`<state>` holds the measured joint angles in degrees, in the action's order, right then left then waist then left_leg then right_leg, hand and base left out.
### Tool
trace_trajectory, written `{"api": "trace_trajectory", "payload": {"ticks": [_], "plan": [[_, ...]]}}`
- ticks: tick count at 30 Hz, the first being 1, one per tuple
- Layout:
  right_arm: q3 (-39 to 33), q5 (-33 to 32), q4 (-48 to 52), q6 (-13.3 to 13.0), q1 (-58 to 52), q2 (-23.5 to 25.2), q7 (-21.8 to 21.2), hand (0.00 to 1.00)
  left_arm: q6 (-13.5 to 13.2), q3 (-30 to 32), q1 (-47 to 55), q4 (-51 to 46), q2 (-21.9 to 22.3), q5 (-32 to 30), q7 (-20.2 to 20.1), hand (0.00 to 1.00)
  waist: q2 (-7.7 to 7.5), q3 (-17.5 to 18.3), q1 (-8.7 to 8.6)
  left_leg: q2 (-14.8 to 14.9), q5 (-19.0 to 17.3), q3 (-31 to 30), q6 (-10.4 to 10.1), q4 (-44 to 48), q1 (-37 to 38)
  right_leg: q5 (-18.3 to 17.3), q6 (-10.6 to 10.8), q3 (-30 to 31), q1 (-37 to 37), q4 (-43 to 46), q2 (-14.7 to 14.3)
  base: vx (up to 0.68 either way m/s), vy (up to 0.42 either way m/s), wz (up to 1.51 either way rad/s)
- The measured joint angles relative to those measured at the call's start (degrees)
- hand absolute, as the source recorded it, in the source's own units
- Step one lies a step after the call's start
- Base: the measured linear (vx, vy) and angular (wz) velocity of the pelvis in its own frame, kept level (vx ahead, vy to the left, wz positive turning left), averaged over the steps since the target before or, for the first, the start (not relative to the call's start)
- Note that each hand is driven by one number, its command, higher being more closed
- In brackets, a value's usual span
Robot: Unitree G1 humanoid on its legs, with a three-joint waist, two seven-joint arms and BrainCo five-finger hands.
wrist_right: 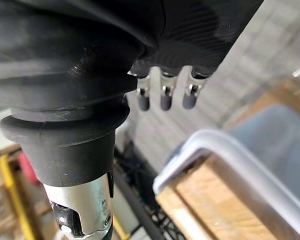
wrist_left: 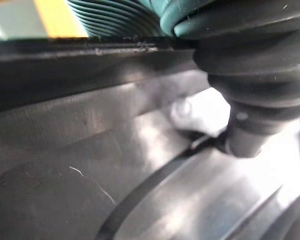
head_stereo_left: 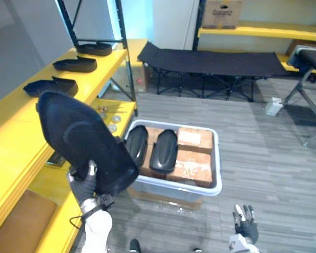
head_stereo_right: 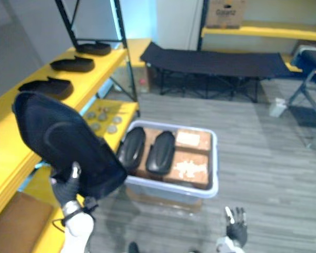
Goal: Walk over and take plastic housings, then place them on the shelf
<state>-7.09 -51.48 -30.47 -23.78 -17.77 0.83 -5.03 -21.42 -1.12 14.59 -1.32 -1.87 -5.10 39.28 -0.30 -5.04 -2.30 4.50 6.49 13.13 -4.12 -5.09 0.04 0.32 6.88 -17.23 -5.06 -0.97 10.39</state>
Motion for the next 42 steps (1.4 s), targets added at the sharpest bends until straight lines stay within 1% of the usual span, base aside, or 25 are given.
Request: {"api": "trace_trajectory", "payload": {"ticks": [4, 6, 8, 9, 11, 14, 15, 16, 17, 18, 19, 20, 21, 23, 26, 29, 30, 32, 33, 35, 37, 38, 40, 41, 42], "plan": [[0.0, 0.7, 4.8, 0.1, 2.4, 0.0, 0.0, 0.0, 0.3, 1.0, 0.0, -5.4, 0.0, -0.1, 1.7, 1.0, -0.03, 0.1, 0.45, -0.2, 0.1, -0.3, -0.3, 0.0, -0.2, 0.0, 0.0, -0.2, 0.0, -0.3, 0.1, 0.04, 0.003, 0.01], [0.1, 3.5, 7.1, 0.6, 4.2, -0.2, 0.2, 0.0, 0.4, 2.3, 0.0, -9.4, 0.1, -1.5, 3.4, 1.0, -0.01, 0.2, 1.02, -0.4, 0.2, -1.2, -0.3, 0.0, -0.5, 0.2, -0.2, -1.5, -0.3, -0.4, 0.3, 0.05, -0.007, 0.22], [1.4, 8.0, 9.4, 1.8, 6.0, -1.1, 0.8, 0.0, 0.9, 5.5, -0.1, -13.5, 0.2, -4.0, 5.4, 1.0, 0.05, 0.8, 1.96, -1.3, 0.7, -4.7, -0.1, 0.0, -2.0, 0.6, 0.5, -5.2, -1.3, -0.6, 0.6, 0.06, -0.013, 0.69], [2.1, 9.0, 9.7, 2.1, 6.5, -1.5, 1.2, 0.0, 1.3, 6.7, 0.0, -14.4, 0.2, -4.6, 5.8, 1.0, 0.07, 1.1, 2.33, -1.5, 0.8, -5.5, 0.0, 0.0, -2.4, 0.6, 0.6, -6.3, -1.5, -0.6, 0.6, 0.08, -0.006, 0.8], [4.9, 10.9, 9.7, 3.2, 9.1, -2.3, 1.4, 0.0, 2.9, 11.1, 0.3, -16.8, 0.3, -5.6, 7.1, 1.0, -0.07, 1.2, 4.45, -2.3, 1.2, -8.6, 0.0, 0.1, -2.7, 0.7, 0.6, -9.8, -3.3, -0.6, 0.8, 0.07, -0.003, 0.74], [10.1, 12.9, 9.5, 4.1, 13.8, -2.2, 1.4, 0.0, 3.2, 18.9, 2.6, -18.5, 2.5, -6.2, 7.0, 1.0, -0.34, 1.3, 7.99, -3.5, 1.7, -13.4, 0.4, 0.1, -3.7, 0.6, 0.6, -15.5, -5.4, -0.6, 1.1, 0.02, 0.002, 0.83], [10.7, 12.7, 9.5, 4.1, 14.6, -2.2, 1.2, 0.0, 3.1, 20.0, 3.3, -18.5, 3.0, -6.0, 6.7, 1.0, -0.49, 1.3, 8.53, -3.7, 1.8, -14.2, 0.5, 0.1, -3.9, 0.6, 0.5, -16.1, -5.6, -0.6, 1.2, 0.0, 0.028, 0.62], [11.7, 12.3, 9.5, 4.1, 15.7, -2.2, 1.0, 0.0, 3.0, 21.5, 4.5, -18.5, 3.7, -5.9, 6.6, 1.0, -0.63, 1.3, 9.72, -4.2, 1.9, -14.7, 0.7, 0.1, -4.1, 0.4, 0.5, -17.1, -6.1, -0.6, 1.4, -0.01, 0.055, 0.55], [13.0, 9.9, 9.4, 4.2, 17.2, -1.5, -0.4, 0.0, 2.6, 23.7, 6.4, -18.5, 4.9, -5.3, 5.9, 1.0, -0.77, 1.2, 11.47, -4.9, 1.8, -16.1, 0.7, 0.0, -4.1, 0.1, 0.4, -18.3, -6.7, -0.3, 1.8, -0.01, 0.063, 0.56], [13.4, 9.0, 9.4, 4.2, 17.6, -1.2, -1.0, 0.0, 2.3, 24.5, 6.9, -18.5, 5.3, -4.3, 5.3, 1.0, -0.85, 1.2, 11.77, -5.2, 1.8, -16.6, 0.8, 0.0, -4.2, -0.2, 0.1, -19.0, -7.1, -0.1, 2.0, -0.03, 0.059, 0.48], [14.0, 8.0, 9.4, 4.1, 18.2, -0.8, -1.7, 0.0, 1.7, 25.7, 7.5, -18.6, 5.6, -3.1, 4.5, 1.0, -1.13, 1.2, 12.44, -5.7, 1.7, -17.3, 0.8, 0.0, -4.2, -1.1, 0.4, -19.4, -7.1, 0.7, 2.6, -0.05, 0.054, 0.36], [15.1, 7.2, 9.4, 4.1, 18.9, -0.5, -2.6, 0.0, 0.4, 26.9, 8.2, -18.6, 5.8, -1.3, 4.0, 1.0, -1.6, 1.1, 12.79, -6.2, 1.7, -17.5, 0.9, 0.0, -4.2, -2.3, 0.3, -19.6, -7.1, 1.6, 3.1, -0.06, 0.048, 0.28], [15.8, 7.3, 9.5, 4.2, 19.3, 0.0, -3.3, 0.0, -1.0, 28.4, 8.2, -19.2, 6.7, 0.3, 3.0, 1.0, -2.1, 0.9, 12.97, -6.3, 1.8, -17.6, 1.1, 0.0, -4.2, -3.3, 0.1, -20.0, -7.0, 2.3, 3.3, -0.05, 0.036, 0.17], [16.5, 7.6, 9.6, 4.3, 19.2, 0.1, -3.6, 0.0, -2.0, 29.1, 8.2, -19.9, 7.0, 0.5, 2.7, 1.0, -2.47, 0.7, 12.91, -6.2, 1.9, -17.6, 1.2, 0.0, -4.2, -4.1, 0.4, -20.2, -6.9, 2.5, 3.5, -0.06, 0.017, 0.06], [16.9, 9.0, 10.1, 4.5, 19.2, -0.1, -3.4, 0.0, -2.1, 29.5, 7.8, -20.9, 6.9, -0.1, 2.2, 1.0, -3.25, 0.8, 12.55, -5.9, 2.0, -17.3, 1.2, 0.0, -4.4, -4.3, 0.6, -20.0, -6.5, 2.8, 3.4, -0.05, 0.013, -0.02], [17.5, 11.2, 13.3, 6.5, 19.2, -0.9, -2.4, 0.0, -1.8, 30.0, 7.7, -21.0, 6.7, -2.1, 2.3, 1.0, -3.7, 1.0, 12.53, -4.7, 2.1, -15.7, 1.1, 0.1, -5.2, -4.3, 0.4, -18.1, -4.7, 2.8, 2.6, -0.02, 0.002, -0.25], [17.6, 11.8, 13.6, 6.8, 19.2, -1.0, -2.4, 0.0, -1.7, 30.2, 7.8, -21.0, 6.7, -2.3, 2.4, 1.0, -3.7, 1.0, 12.55, -4.5, 2.2, -15.4, 1.1, 0.1, -5.2, -4.2, 0.4, -17.6, -4.5, 2.8, 2.5, 0.0, -0.002, -0.38], [17.8, 14.0, 13.9, 9.2, 19.2, -1.7, -2.5, 0.0, -0.7, 30.3, 7.7, -21.0, 6.6, -2.2, 3.3, 1.0, -3.63, 1.0, 12.46, -3.9, 2.1, -14.0, 1.1, 0.4, -4.7, -4.1, 0.2, -16.1, -4.1, 3.0, 2.2, 0.02, -0.004, -0.28], [17.9, 14.2, 14.0, 9.6, 19.1, -2.1, -2.6, 0.0, -0.4, 30.3, 7.6, -21.0, 6.6, -2.2, 3.4, 1.0, -3.61, 0.9, 12.4, -4.0, 2.1, -13.9, 1.1, 0.4, -4.7, -4.1, 0.2, -15.9, -4.1, 3.0, 2.0, 0.03, -0.007, -0.08], [17.8, 14.2, 14.9, 11.4, 18.4, -3.5, -2.6, 0.0, 1.0, 30.2, 6.6, -21.0, 6.6, -2.0, 3.5, 1.0, -3.55, 0.8, 12.3, -3.6, 2.1, -13.9, 1.2, 0.4, -5.5, -3.6, 0.9, -17.4, -4.5, 3.1, 1.5, 0.02, -0.021, 0.2], [17.3, 14.5, 16.7, 11.8, 16.7, -4.3, -2.5, 0.0, 1.8, 29.8, 5.8, -21.0, 6.4, -1.4, 3.3, 1.0, -3.47, 0.6, 11.93, -3.2, 2.3, -12.0, 1.5, 0.3, -6.0, -3.3, 1.4, -19.7, -5.5, 3.1, 1.4, 0.0, -0.007, 0.64], [17.1, 15.3, 17.3, 11.8, 16.4, -5.0, -2.5, 0.0, 1.8, 29.6, 5.5, -21.1, 6.3, -0.2, 3.1, 1.0, -3.19, 0.2, 11.41, -3.2, 2.8, -10.8, 2.0, 0.1, -6.0, -3.3, 1.4, -21.4, -6.6, 3.2, 1.5, 0.0, 0.019, 0.74], [16.0, 16.4, 18.6, 11.8, 16.3, -5.7, -2.5, 0.0, 1.9, 29.5, 5.6, -21.3, 6.3, 1.2, 2.6, 1.0, -2.51, -0.5, 11.09, -3.7, 2.9, -10.8, 1.9, 0.0, -6.1, -3.4, 1.3, -22.2, -7.2, 3.3, 1.8, 0.0, 0.046, 0.39], [15.5, 16.5, 19.0, 11.7, 16.5, -5.5, -2.5, 0.0, 1.7, 29.2, 5.6, -21.6, 6.3, 1.5, 2.1, 1.0, -2.25, -0.8, 11.16, -3.9, 2.9, -10.8, 2.0, 0.0, -6.1, -3.5, 1.2, -22.3, -7.2, 3.3, 2.0, 0.0, 0.066, 0.2], [14.6, 16.6, 19.7, 11.7, 16.7, -5.3, -2.5, 0.0, 0.9, 28.9, 5.5, -22.7, 6.3, 1.8, 0.7, 1.0, -1.83, -1.4, 11.13, -4.3, 2.7, -10.3, 2.2, 0.0, -6.1, -4.1, 0.9, -22.5, -7.3, 3.9, 2.5, 0.0, 0.054, 0.17]]}}
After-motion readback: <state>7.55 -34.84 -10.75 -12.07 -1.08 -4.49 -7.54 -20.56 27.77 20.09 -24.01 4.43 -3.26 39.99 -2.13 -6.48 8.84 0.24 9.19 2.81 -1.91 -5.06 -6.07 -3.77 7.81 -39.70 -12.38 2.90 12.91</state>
